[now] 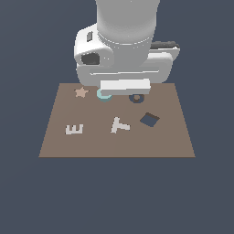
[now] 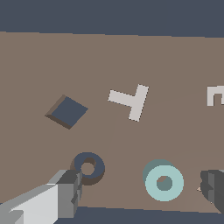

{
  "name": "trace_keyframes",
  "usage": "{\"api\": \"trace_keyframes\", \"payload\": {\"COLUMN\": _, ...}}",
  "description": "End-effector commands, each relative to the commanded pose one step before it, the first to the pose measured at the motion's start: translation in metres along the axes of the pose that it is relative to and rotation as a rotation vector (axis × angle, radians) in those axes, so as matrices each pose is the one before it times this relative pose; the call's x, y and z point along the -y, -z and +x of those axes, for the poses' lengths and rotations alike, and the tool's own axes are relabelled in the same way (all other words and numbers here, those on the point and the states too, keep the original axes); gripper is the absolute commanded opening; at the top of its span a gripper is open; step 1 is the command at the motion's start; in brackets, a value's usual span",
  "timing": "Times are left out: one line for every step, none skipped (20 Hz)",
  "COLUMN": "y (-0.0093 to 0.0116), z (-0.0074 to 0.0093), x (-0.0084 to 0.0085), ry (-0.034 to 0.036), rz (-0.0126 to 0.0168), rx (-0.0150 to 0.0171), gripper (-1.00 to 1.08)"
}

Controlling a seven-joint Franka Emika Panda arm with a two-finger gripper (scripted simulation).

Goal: Insert a designated object into the corresponding slot on a board.

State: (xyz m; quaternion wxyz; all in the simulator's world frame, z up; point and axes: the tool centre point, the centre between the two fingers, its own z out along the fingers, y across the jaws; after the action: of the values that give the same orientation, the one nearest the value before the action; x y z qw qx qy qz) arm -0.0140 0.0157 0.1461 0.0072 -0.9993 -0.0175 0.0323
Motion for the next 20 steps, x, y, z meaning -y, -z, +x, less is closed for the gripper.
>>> {"api": "trace_keyframes", "payload": {"y": 0.00000, "z": 0.00000, "x": -0.00001, "ry": 0.00000, "rz": 0.00000, "rx": 0.00000, "gripper": 1.00}}
{"api": "trace_keyframes", "payload": {"y": -0.00012, "z": -0.00013, "x": 0.00004, "ry": 0.00067, "rz": -0.00007, "rx": -0.00013, "gripper": 1.00}}
{"api": "trace_keyframes", "payload": {"y": -0.00045, "z": -0.00038, "x": -0.00029, "ry": 0.00135, "rz": -0.00010, "rx": -0.00025, "gripper": 1.00}}
{"api": "trace_keyframes", "payload": {"y": -0.00074, "z": -0.00064, "x": -0.00037, "ry": 0.00244, "rz": -0.00020, "rx": -0.00045, "gripper": 1.00}}
{"api": "trace_keyframes", "payload": {"y": -0.00103, "z": -0.00090, "x": -0.00051, "ry": 0.00345, "rz": -0.00028, "rx": -0.00064, "gripper": 1.00}}
{"api": "trace_keyframes", "payload": {"y": -0.00133, "z": -0.00117, "x": -0.00062, "ry": 0.00454, "rz": -0.00037, "rx": -0.00084, "gripper": 1.00}}
{"api": "trace_keyframes", "payload": {"y": -0.00165, "z": -0.00144, "x": -0.00081, "ry": 0.00554, "rz": -0.00045, "rx": -0.00103, "gripper": 1.00}}
{"api": "trace_keyframes", "payload": {"y": -0.00196, "z": -0.00171, "x": -0.00093, "ry": 0.00667, "rz": -0.00054, "rx": -0.00124, "gripper": 1.00}}
{"api": "trace_keyframes", "payload": {"y": -0.00228, "z": -0.00199, "x": -0.00111, "ry": 0.00769, "rz": -0.00062, "rx": -0.00143, "gripper": 1.00}}
{"api": "trace_keyframes", "payload": {"y": -0.00260, "z": -0.00226, "x": -0.00128, "ry": 0.00875, "rz": -0.00070, "rx": -0.00163, "gripper": 1.00}}
{"api": "trace_keyframes", "payload": {"y": -0.00292, "z": -0.00253, "x": -0.00141, "ry": 0.00988, "rz": -0.00079, "rx": -0.00184, "gripper": 1.00}}
{"api": "trace_keyframes", "payload": {"y": -0.00325, "z": -0.00280, "x": -0.00159, "ry": 0.01093, "rz": -0.00088, "rx": -0.00204, "gripper": 1.00}}
{"api": "trace_keyframes", "payload": {"y": -0.00357, "z": -0.00307, "x": -0.00175, "ry": 0.01201, "rz": -0.00096, "rx": -0.00224, "gripper": 1.00}}
{"api": "trace_keyframes", "payload": {"y": -0.00389, "z": -0.00334, "x": -0.00191, "ry": 0.01308, "rz": -0.00105, "rx": -0.00244, "gripper": 1.00}}
{"api": "trace_keyframes", "payload": {"y": -0.00420, "z": -0.00359, "x": -0.00207, "ry": 0.01411, "rz": -0.00113, "rx": -0.00264, "gripper": 1.00}}
{"api": "trace_keyframes", "payload": {"y": -0.00451, "z": -0.00383, "x": -0.00223, "ry": 0.01511, "rz": -0.00121, "rx": -0.00284, "gripper": 1.00}}
{"api": "trace_keyframes", "payload": {"y": -0.00481, "z": -0.00406, "x": -0.00239, "ry": 0.01610, "rz": -0.00129, "rx": -0.00302, "gripper": 1.00}}
{"api": "trace_keyframes", "payload": {"y": -0.00511, "z": -0.00428, "x": -0.00256, "ry": 0.01704, "rz": -0.00136, "rx": -0.00321, "gripper": 1.00}}
{"api": "trace_keyframes", "payload": {"y": -0.00518, "z": -0.00431, "x": -0.00260, "ry": 0.01724, "rz": -0.00138, "rx": -0.00326, "gripper": 1.00}}
{"api": "trace_keyframes", "payload": {"y": -0.00501, "z": -0.00414, "x": -0.00252, "ry": 0.01662, "rz": -0.00132, "rx": -0.00315, "gripper": 1.00}}
